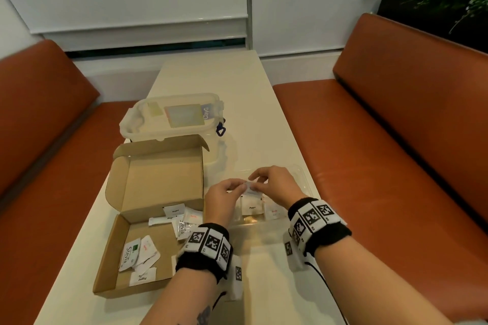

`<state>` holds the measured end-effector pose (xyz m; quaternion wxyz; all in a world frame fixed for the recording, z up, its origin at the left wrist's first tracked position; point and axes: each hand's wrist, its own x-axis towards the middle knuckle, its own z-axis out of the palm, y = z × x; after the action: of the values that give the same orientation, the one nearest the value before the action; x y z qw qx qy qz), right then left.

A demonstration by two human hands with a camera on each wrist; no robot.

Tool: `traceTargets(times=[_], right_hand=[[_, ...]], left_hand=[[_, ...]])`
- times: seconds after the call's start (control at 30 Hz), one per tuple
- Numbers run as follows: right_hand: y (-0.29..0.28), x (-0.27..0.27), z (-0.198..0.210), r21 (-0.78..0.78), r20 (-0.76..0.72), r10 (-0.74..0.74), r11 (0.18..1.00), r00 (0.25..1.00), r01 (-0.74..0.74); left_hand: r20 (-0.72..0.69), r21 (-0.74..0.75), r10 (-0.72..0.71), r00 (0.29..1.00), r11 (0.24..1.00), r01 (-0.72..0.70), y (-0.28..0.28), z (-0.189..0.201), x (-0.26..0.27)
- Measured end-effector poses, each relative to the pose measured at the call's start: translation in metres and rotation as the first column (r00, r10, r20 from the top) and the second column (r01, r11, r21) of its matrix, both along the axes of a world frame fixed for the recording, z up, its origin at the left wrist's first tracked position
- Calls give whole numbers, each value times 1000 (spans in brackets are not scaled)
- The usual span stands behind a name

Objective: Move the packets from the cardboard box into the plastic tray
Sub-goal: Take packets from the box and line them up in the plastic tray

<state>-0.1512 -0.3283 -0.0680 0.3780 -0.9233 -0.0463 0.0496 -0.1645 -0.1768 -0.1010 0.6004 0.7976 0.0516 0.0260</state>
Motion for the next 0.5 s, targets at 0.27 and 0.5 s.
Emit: traceTargets(times=[0.27, 0.5], right_hand=[[10, -4, -18, -203, -85, 53, 977, 995, -69], [22, -3, -29, -480, -65, 115, 867, 991, -132]], left_hand=[[107, 443, 88, 990, 887, -127, -4, -14, -15], [-21, 398, 110, 994, 913, -92, -2, -16, -21]])
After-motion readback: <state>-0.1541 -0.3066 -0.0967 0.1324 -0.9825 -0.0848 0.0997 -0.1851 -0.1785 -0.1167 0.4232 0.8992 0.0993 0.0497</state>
